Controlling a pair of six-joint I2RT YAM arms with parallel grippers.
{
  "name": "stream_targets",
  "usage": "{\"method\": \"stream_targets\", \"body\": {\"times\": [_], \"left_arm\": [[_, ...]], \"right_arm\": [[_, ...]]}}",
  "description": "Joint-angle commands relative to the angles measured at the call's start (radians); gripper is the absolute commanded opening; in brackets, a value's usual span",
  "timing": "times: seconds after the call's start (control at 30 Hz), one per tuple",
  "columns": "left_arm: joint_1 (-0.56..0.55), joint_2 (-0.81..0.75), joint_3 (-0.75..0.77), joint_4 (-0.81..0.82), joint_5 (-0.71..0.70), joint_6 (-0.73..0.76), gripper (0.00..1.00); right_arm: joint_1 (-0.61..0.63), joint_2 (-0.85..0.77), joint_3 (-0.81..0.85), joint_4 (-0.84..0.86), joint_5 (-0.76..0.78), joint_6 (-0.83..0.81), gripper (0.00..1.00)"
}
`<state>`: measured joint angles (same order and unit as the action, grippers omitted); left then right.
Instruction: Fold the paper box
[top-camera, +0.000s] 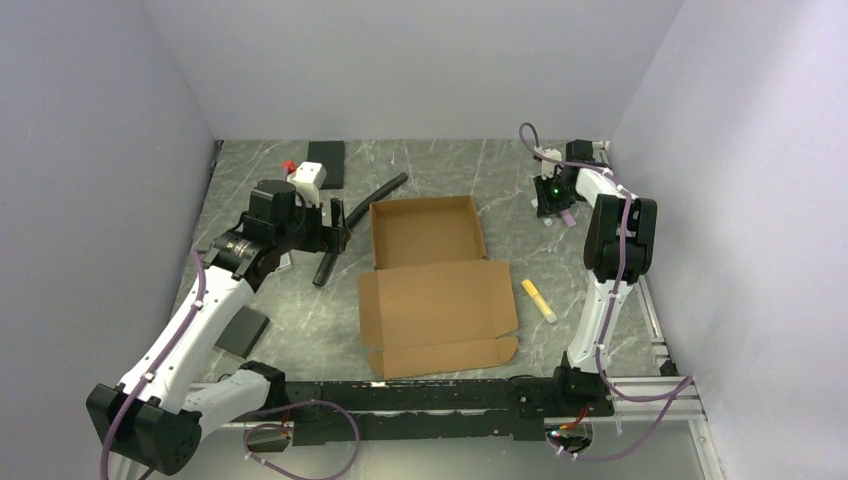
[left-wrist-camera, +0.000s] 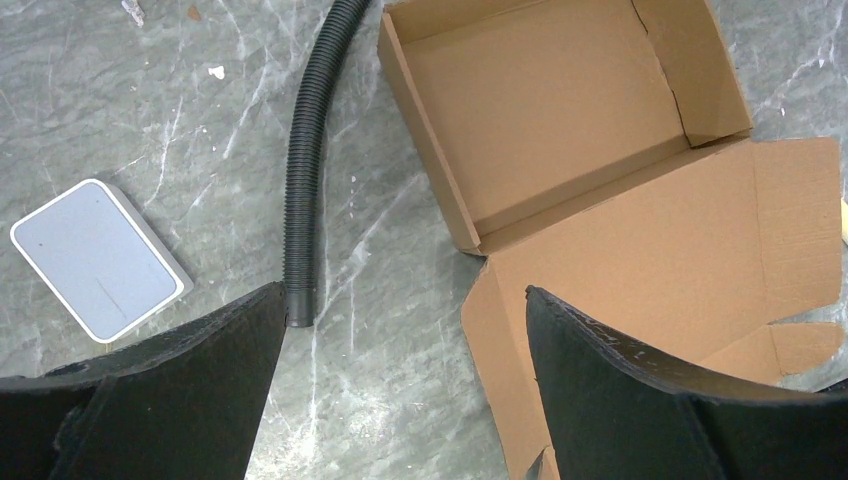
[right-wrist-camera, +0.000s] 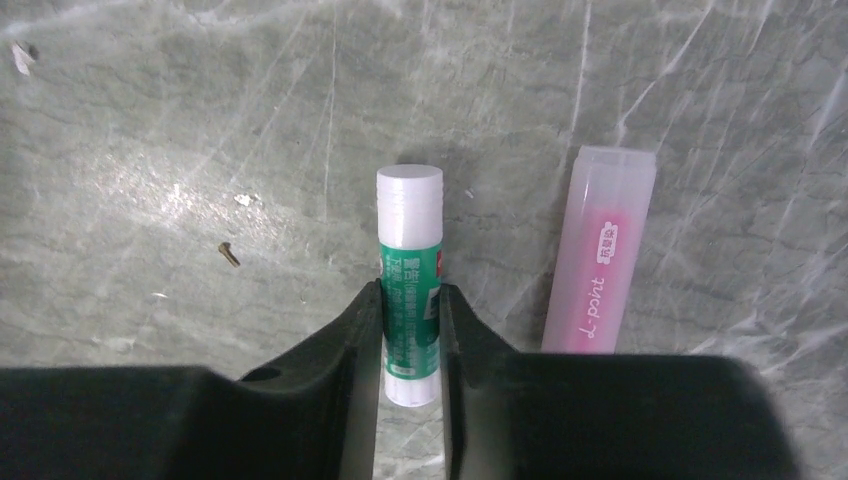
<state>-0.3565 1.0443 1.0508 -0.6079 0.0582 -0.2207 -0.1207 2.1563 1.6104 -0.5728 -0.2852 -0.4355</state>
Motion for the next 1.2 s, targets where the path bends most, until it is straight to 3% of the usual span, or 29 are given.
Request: {"method": "stream_targets", "body": {"times": [0.0, 0.07, 0.23, 0.43, 0.63, 0.8, 1.17], "left_arm": [[0.005, -0.006, 0.000, 0.015, 0.003, 0.034, 0.93], [0.007, -0.009, 0.000, 0.016, 0.007, 0.035, 0.93], [0.013, -0.013, -0.003, 0.022, 0.020, 0.030, 0.93], [0.020, -0.030, -0.009, 0.032, 0.007, 0.021, 0.92], [0.045, -0.040, -0.024, 0.055, 0.015, 0.010, 0.93], [0.060, -0.022, -0.024, 0.055, 0.022, 0.008, 0.93], [0.083, -0.011, -0.033, 0.071, 0.026, 0.001, 0.92]], "right_arm": [[0.002, 0.015, 0.024, -0.036, 0.020, 0.002, 0.08], [0.001, -0.010, 0.009, -0.036, 0.014, -0.003, 0.00], [-0.010, -0.178, -0.095, -0.031, -0.140, -0.048, 0.00], [-0.017, -0.440, -0.242, -0.037, -0.440, -0.150, 0.00], [-0.016, -0.638, -0.420, 0.120, -0.719, -0.072, 0.00], [-0.006, -0.685, -0.509, 0.281, -0.877, 0.043, 0.00], [0.103, -0.677, -0.557, 0.398, -0.835, 0.135, 0.00]]}}
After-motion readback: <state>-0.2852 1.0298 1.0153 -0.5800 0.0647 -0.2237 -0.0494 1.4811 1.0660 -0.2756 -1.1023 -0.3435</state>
